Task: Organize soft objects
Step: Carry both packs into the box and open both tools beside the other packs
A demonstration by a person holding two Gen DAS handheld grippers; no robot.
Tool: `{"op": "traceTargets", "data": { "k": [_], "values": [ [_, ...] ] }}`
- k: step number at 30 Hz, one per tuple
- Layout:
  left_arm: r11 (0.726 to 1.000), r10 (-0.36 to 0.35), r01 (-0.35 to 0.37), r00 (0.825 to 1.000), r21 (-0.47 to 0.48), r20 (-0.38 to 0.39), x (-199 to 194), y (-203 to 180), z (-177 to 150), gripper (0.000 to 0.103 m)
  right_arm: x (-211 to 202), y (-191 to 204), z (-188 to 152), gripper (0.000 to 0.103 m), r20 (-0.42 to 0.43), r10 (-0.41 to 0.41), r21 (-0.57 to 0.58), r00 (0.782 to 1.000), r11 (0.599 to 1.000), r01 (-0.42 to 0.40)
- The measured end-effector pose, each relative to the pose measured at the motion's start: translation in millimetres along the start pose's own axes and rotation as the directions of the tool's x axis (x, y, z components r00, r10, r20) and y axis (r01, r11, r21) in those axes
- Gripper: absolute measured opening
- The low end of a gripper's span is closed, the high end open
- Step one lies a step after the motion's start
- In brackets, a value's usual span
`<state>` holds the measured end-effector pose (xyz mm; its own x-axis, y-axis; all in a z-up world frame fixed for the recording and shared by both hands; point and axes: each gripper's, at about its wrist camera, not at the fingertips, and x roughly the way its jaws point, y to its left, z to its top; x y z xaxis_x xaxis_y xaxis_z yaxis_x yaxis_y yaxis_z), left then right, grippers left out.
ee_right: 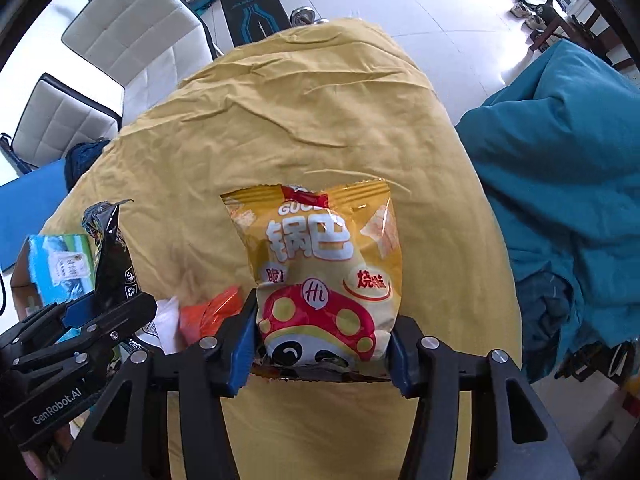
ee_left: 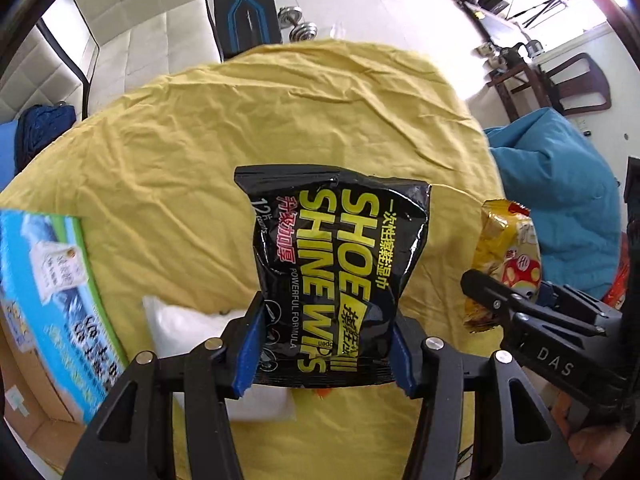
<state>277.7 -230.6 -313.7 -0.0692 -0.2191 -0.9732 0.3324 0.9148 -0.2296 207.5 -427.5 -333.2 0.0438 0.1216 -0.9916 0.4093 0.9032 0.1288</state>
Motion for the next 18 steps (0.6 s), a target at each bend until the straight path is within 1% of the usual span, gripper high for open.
{"op": "traceTargets", "data": {
  "k": [2,4,6,7,12,14,15,18],
  "values": [
    [1.000,-0.013,0.014,1.000,-0.011,0.021,-16,8,-11,0.051,-16,-1,-13,0.056,0.013,0.008,-0.005,1.000,1.000,-0.008],
    [0.999,-0.031,0.031,0.999,-0.013,0.034,-29,15,-9,0.051,-27,8,-23,0.056,0.024,0.023,-0.014,0.999,1.000,-0.023],
    [0.999,-0.042,0.043,0.997,-0.017,0.062,-48,23,-18,0.051,-39,22,-31,0.056,0.036,0.045,-0.033,0.998,0.998,-0.044],
    [0.999,-0.046,0.047,0.996,-0.021,0.074,-54,29,-18,0.051,-45,30,-37,0.056,0.042,0.056,-0.046,0.998,0.997,-0.054],
    [0.995,-0.070,0.079,0.987,-0.058,0.146,-105,68,-43,0.051,-73,91,-58,0.056,0.058,0.133,-0.113,0.989,0.986,-0.126],
    [0.993,-0.071,0.085,0.983,-0.078,0.169,-126,92,-54,0.051,-84,119,-67,0.056,0.057,0.175,-0.142,0.983,0.976,-0.165],
    [0.993,-0.068,0.085,0.982,-0.088,0.177,-133,103,-59,0.051,-88,133,-71,0.056,0.060,0.192,-0.154,0.980,0.971,-0.181],
    [0.990,-0.029,0.058,0.977,-0.128,0.212,-158,145,-77,0.051,-97,183,-86,0.056,0.053,0.240,-0.205,0.969,0.953,-0.225]
  ]
}}
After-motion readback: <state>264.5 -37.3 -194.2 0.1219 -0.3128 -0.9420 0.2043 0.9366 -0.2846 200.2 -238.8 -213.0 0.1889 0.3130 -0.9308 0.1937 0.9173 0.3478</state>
